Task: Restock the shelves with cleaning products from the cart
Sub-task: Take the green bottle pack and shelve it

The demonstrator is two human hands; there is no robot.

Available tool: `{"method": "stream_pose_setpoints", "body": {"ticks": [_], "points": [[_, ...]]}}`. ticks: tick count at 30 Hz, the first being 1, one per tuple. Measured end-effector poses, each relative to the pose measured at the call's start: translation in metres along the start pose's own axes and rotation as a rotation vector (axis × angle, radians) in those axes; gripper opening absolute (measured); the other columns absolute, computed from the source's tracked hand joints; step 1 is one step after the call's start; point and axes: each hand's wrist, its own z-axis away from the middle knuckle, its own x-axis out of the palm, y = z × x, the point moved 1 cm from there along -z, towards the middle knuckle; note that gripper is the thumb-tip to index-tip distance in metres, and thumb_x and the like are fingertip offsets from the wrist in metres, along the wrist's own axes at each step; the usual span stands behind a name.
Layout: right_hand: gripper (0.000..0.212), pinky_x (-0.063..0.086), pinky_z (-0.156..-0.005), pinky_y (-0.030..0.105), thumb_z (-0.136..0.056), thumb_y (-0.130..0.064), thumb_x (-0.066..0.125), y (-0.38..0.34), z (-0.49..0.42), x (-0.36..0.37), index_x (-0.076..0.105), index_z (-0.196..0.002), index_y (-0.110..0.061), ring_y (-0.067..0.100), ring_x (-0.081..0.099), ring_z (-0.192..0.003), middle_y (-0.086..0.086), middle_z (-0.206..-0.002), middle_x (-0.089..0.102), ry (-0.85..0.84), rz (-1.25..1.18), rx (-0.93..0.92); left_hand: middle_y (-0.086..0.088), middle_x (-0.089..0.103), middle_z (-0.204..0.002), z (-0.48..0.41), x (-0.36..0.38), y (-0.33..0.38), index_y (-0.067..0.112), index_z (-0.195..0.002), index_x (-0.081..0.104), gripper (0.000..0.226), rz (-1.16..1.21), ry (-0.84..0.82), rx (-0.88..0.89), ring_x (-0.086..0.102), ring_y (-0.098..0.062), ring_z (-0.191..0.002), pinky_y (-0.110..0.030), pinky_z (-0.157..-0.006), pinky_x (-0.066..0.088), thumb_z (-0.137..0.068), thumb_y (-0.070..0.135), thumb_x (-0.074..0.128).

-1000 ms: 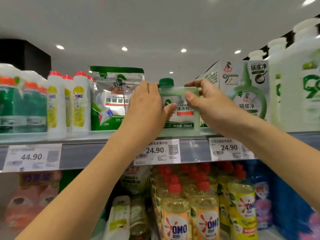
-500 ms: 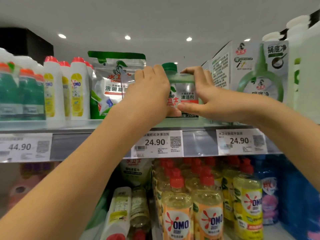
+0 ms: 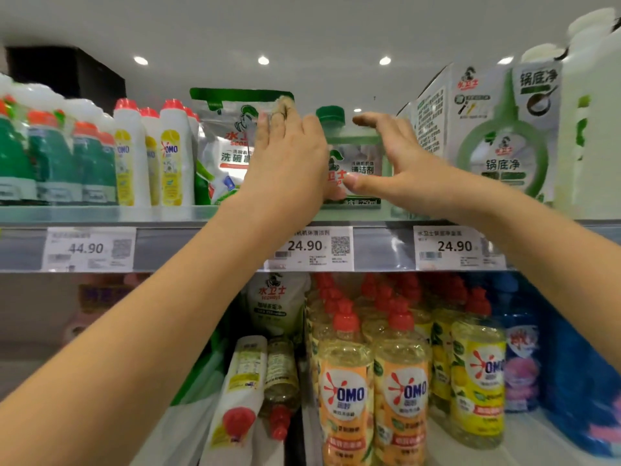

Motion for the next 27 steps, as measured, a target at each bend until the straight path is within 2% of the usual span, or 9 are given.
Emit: {"method": "stream_pose_setpoints", "body": {"ticks": [2, 4, 6, 8, 12, 17, 20, 24, 27], "points": [[0.069, 0.017, -0.114, 0.030, -0.090, -0.030, 0.063, -0.005, 0.004, 0.000, 0.026, -0.148, -0.021, 0.019, 0.019, -0.141, 0.003, -0.152, 0.016, 0.125, 0.060, -0.048, -0.021, 0.008, -0.158, 0.010, -0.001, 0.000, 0.001, -0.148, 0.014, 0.082, 0.081, 0.081, 0.024, 0.004, -0.032, -0.147, -0.042, -0.119, 0.001, -0.091, 0.041, 0.058], [0.058, 0.016, -0.111, 0.022, -0.091, -0.026, 0.063, -0.014, 0.015, -0.001, 0.038, -0.143, -0.020, 0.022, 0.020, -0.140, 0.005, -0.150, 0.023, 0.271, 0.106, -0.131, -0.012, 0.023, -0.155, 0.024, -0.006, 0.000, 0.007, -0.145, 0.028, 0.068, 0.187, 0.158, 0.066, 0.023, -0.029, -0.143, -0.042, -0.117, 0.017, -0.092, 0.040, 0.057], [0.044, 0.018, -0.104, 0.012, -0.092, -0.023, 0.063, -0.023, 0.033, 0.000, 0.051, -0.133, -0.015, 0.024, 0.029, -0.134, 0.008, -0.140, 0.037, 0.376, 0.139, -0.233, -0.005, 0.042, -0.142, 0.043, -0.013, -0.002, 0.014, -0.134, 0.045, 0.050, 0.302, 0.257, 0.100, 0.044, -0.024, -0.125, -0.037, -0.103, 0.037, -0.092, 0.038, 0.056], [0.034, 0.025, -0.101, 0.013, -0.092, -0.024, 0.061, -0.034, 0.057, 0.001, 0.057, -0.124, -0.013, 0.022, 0.040, -0.125, 0.005, -0.127, 0.048, 0.412, 0.115, -0.321, 0.002, 0.053, -0.126, 0.064, -0.020, -0.006, 0.019, -0.124, 0.054, 0.038, 0.390, 0.333, 0.116, 0.053, -0.015, -0.110, -0.030, -0.089, 0.045, -0.092, 0.039, 0.056], [0.027, 0.042, -0.089, 0.012, -0.093, -0.021, 0.055, -0.046, 0.111, 0.012, 0.058, -0.119, -0.017, 0.003, 0.055, -0.107, -0.011, -0.110, 0.059, 0.300, -0.157, -0.360, 0.016, 0.063, -0.107, 0.110, -0.025, -0.011, 0.024, -0.108, 0.062, 0.025, 0.689, 0.232, 0.111, 0.060, 0.002, -0.096, -0.013, -0.084, 0.049, -0.087, 0.038, 0.058], [0.024, 0.051, -0.081, 0.025, -0.088, -0.026, 0.061, -0.042, 0.160, 0.046, 0.063, -0.112, -0.023, 0.013, 0.063, -0.097, -0.008, -0.101, 0.066, 0.129, -0.445, -0.182, 0.014, 0.069, -0.096, 0.160, -0.016, -0.013, 0.024, -0.100, 0.066, 0.016, 0.893, 0.066, -0.026, 0.067, -0.001, -0.085, -0.023, -0.080, 0.054, -0.087, 0.033, 0.068], [0.025, 0.050, -0.082, 0.019, -0.086, -0.025, 0.063, -0.041, 0.177, 0.071, 0.064, -0.110, -0.022, 0.010, 0.064, -0.096, -0.008, -0.099, 0.066, 0.058, -0.597, -0.076, 0.010, 0.069, -0.093, 0.194, -0.005, -0.012, 0.021, -0.097, 0.067, 0.011, 0.930, -0.003, -0.156, 0.068, -0.005, -0.081, -0.024, -0.073, 0.056, -0.087, 0.025, 0.068], [0.024, 0.051, -0.079, 0.021, -0.083, -0.028, 0.066, -0.052, 0.200, 0.110, 0.064, -0.108, -0.027, 0.011, 0.064, -0.093, -0.009, -0.095, 0.066, -0.028, -0.773, -0.015, 0.008, 0.069, -0.093, 0.250, 0.005, -0.014, 0.019, -0.095, 0.066, 0.009, 0.988, -0.076, -0.330, 0.068, -0.006, -0.080, -0.016, -0.063, 0.053, -0.087, 0.018, 0.069], [0.026, 0.052, -0.080, 0.022, -0.083, -0.030, 0.067, -0.072, 0.222, 0.142, 0.064, -0.109, -0.030, 0.013, 0.065, -0.097, -0.008, -0.098, 0.066, -0.137, -0.870, 0.014, 0.008, 0.070, -0.093, 0.294, 0.003, -0.021, 0.021, -0.095, 0.066, 0.013, 1.072, -0.101, -0.463, 0.069, -0.005, -0.081, -0.017, -0.060, 0.053, -0.084, 0.025, 0.071]]}}
